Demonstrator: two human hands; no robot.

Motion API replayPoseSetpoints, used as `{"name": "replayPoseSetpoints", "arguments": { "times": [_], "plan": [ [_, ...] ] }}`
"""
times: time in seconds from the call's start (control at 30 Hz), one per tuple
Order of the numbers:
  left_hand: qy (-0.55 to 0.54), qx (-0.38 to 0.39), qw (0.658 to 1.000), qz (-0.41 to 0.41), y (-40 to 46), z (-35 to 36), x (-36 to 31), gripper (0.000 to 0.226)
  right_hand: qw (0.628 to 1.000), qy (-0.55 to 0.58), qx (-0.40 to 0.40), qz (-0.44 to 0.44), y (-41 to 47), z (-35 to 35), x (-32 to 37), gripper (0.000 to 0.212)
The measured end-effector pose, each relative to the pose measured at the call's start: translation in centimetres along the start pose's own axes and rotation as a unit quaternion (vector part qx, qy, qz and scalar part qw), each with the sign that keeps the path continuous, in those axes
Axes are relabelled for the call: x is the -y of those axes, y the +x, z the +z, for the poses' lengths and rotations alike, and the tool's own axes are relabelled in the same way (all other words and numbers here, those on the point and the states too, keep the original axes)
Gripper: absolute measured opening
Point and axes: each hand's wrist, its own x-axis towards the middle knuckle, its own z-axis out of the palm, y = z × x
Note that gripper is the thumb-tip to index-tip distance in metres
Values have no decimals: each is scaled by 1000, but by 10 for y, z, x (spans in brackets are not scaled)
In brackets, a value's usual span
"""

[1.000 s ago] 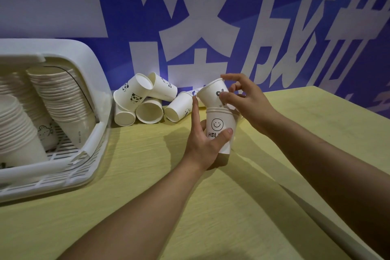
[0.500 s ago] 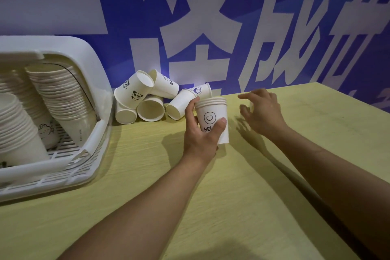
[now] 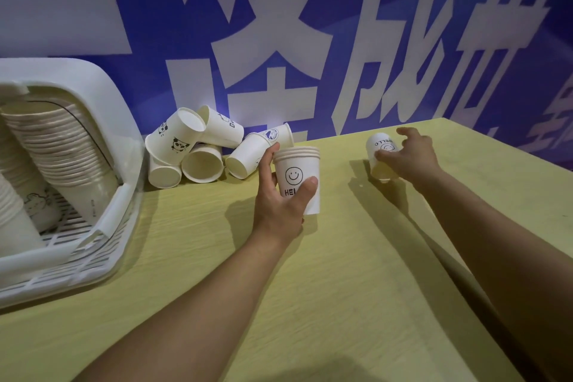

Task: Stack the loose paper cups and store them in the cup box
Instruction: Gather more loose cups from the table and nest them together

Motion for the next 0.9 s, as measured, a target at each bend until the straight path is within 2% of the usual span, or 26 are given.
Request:
{"name": "replayPoseSetpoints", "arguments": {
  "times": [0.17, 0.23, 0.33, 0.43, 0.53, 0.67, 0.77, 0.87, 0.9],
  "plan": [
    [3, 16, 1000, -4, -1, -1, 3, 78, 991, 58, 119, 13, -13, -17, 0, 88],
    [1, 31, 1000, -4, -2, -2, 1, 80, 986, 100, 135, 10, -21, -18, 1, 88],
    [-15, 71, 997, 3, -6, -2, -3, 80, 966, 243, 89, 7, -39, -12, 5, 85],
    [-33, 106, 994, 11, -9, -2, -5, 74, 918, 394, 41, 4, -57, -4, 15, 67],
    [-9, 143, 990, 15, -10, -2, -2, 71, 911, 410, 2, -44, -74, -1, 25, 61],
    [44, 203, 978, 6, -9, -2, 0, 75, 899, 413, 24, -140, -95, 3, 31, 78],
    [59, 215, 975, -1, -9, -2, 1, 82, 902, 388, 69, -176, -108, 9, 34, 53],
    [61, 194, 979, -9, -7, -2, 1, 96, 899, 405, 86, -143, -116, 13, 38, 14],
    [56, 185, 981, -9, -6, -2, 1, 98, 899, 410, 80, -134, -116, 14, 38, 14]
  ]
}}
